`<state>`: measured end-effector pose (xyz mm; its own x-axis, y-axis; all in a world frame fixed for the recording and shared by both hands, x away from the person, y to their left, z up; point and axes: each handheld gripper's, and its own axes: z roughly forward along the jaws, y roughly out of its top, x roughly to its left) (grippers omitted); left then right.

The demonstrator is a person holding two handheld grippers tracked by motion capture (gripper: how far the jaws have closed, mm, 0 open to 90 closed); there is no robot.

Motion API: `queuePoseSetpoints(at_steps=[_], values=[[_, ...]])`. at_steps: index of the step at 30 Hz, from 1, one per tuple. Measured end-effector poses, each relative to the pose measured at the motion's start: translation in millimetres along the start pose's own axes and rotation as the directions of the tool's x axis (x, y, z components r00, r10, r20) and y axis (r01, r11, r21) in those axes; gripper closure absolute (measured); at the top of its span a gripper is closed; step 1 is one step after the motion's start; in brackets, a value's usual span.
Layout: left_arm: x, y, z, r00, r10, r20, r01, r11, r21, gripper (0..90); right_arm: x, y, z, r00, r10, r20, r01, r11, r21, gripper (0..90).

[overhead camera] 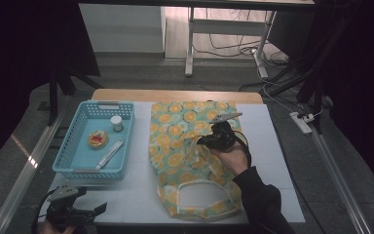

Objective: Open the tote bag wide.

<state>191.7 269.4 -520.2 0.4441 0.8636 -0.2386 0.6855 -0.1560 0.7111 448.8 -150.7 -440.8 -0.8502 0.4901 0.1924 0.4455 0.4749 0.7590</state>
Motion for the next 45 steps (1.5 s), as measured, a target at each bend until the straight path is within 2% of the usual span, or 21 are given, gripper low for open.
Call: queuePoseSetpoints(at_steps=[6, 16, 21, 32, 45], values=[[0.6, 0.0, 0.0, 1.0, -0.003, 0.005, 0.003, 1.0, 0.0, 0.9, 3.3, 13.4, -5.5, 0.9999, -0.012, -0.01, 0.012, 0.999, -0.03, 90.0], [0.7, -0.1, 0.1, 1.0, -0.003, 0.008, 0.003, 1.0, 0.001, 0.9, 20.5, 49.1, -7.8, 0.998, -0.06, -0.021, 0.059, 0.997, -0.044, 90.0], [1.0, -0.1, 0.0, 0.9999, -0.004, 0.01, 0.004, 1.0, -0.001, 0.9, 21.3, 62.4, -11.2, 0.9979, -0.063, -0.017, 0.061, 0.996, -0.062, 90.0], [1.1, -0.1, 0.0, 0.9999, -0.005, 0.012, 0.005, 1.0, 0.0, 0.9, 18.5, 80.9, -23.8, 0.998, -0.062, 0.012, 0.063, 0.992, -0.106, 90.0], [0.9, -0.2, -0.2, 0.9999, -0.007, 0.009, 0.007, 1.0, -0.001, 0.9, 19.4, 92.5, -33.3, 0.9962, -0.078, 0.038, 0.082, 0.989, -0.121, 90.0]])
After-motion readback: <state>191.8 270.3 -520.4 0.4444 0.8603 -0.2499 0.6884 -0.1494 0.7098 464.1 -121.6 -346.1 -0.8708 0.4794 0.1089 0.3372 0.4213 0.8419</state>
